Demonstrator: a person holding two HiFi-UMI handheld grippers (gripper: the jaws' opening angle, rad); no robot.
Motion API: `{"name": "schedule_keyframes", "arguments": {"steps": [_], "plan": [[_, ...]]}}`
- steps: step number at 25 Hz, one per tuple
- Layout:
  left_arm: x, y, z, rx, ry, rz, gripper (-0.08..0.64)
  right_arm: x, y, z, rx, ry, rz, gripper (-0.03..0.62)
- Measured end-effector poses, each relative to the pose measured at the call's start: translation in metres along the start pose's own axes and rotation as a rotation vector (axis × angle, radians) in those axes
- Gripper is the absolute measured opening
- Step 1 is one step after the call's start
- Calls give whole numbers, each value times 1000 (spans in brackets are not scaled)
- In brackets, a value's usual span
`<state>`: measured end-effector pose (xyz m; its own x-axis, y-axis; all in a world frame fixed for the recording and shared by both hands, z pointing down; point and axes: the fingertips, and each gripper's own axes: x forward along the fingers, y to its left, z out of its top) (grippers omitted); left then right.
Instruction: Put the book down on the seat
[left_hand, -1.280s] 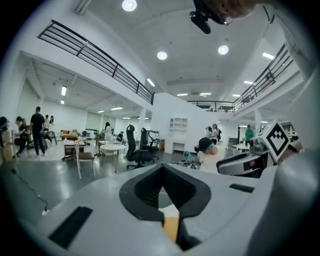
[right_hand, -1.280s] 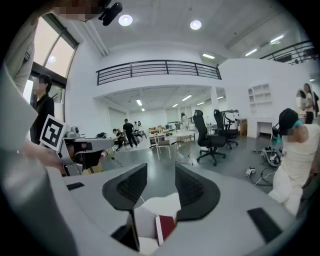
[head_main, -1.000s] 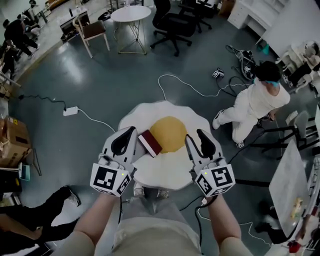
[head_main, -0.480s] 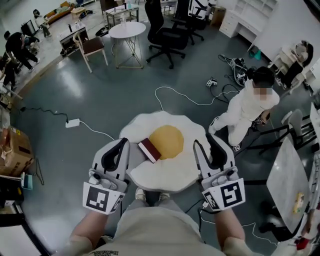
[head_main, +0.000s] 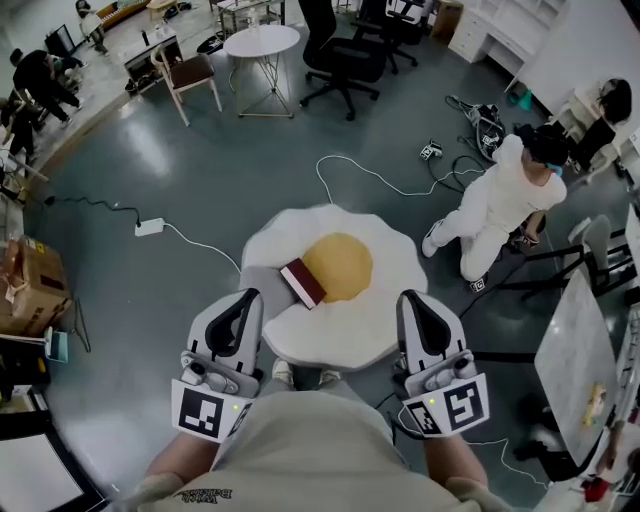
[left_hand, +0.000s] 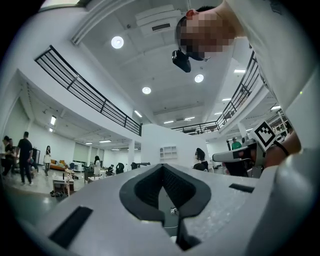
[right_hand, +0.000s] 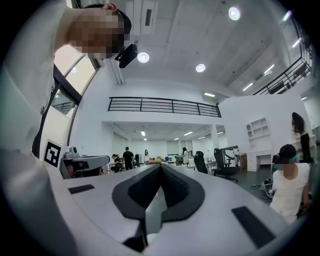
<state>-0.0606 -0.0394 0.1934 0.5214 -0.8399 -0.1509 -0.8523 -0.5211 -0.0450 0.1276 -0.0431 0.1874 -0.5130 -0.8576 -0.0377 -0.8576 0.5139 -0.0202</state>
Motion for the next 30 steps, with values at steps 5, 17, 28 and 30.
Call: {"name": "schedule_keyframes", "arguments": {"steps": [5, 17, 28, 30], "plan": [[10, 0, 2, 5, -18, -1, 3, 9, 6, -7, 28, 8, 19, -2], [23, 11, -4, -1, 19, -2, 3, 32, 6, -3, -28, 7, 38, -2], [24, 15, -6, -7, 20, -17, 3, 40, 19, -8, -63, 23, 75, -2], [25, 15, -4, -9, 18, -22, 3, 40, 19, -8, -61, 26, 76, -2]]}}
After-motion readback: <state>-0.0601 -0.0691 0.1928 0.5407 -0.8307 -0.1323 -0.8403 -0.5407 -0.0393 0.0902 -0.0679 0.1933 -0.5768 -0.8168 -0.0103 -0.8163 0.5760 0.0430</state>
